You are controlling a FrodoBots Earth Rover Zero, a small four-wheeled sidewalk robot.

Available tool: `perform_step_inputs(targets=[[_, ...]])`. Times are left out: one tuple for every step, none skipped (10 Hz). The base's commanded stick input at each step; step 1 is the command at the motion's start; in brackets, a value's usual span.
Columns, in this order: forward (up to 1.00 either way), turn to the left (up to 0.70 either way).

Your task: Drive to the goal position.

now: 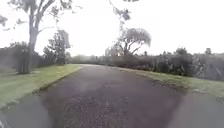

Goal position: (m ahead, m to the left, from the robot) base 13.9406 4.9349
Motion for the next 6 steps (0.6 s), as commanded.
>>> perform_step_inputs(targets=[[0.70, 0.00], [0.70, 0.00], [0.70, 0.00], [0.70, 0.00], [0.70, 0.00], [0.70, 0.00]])
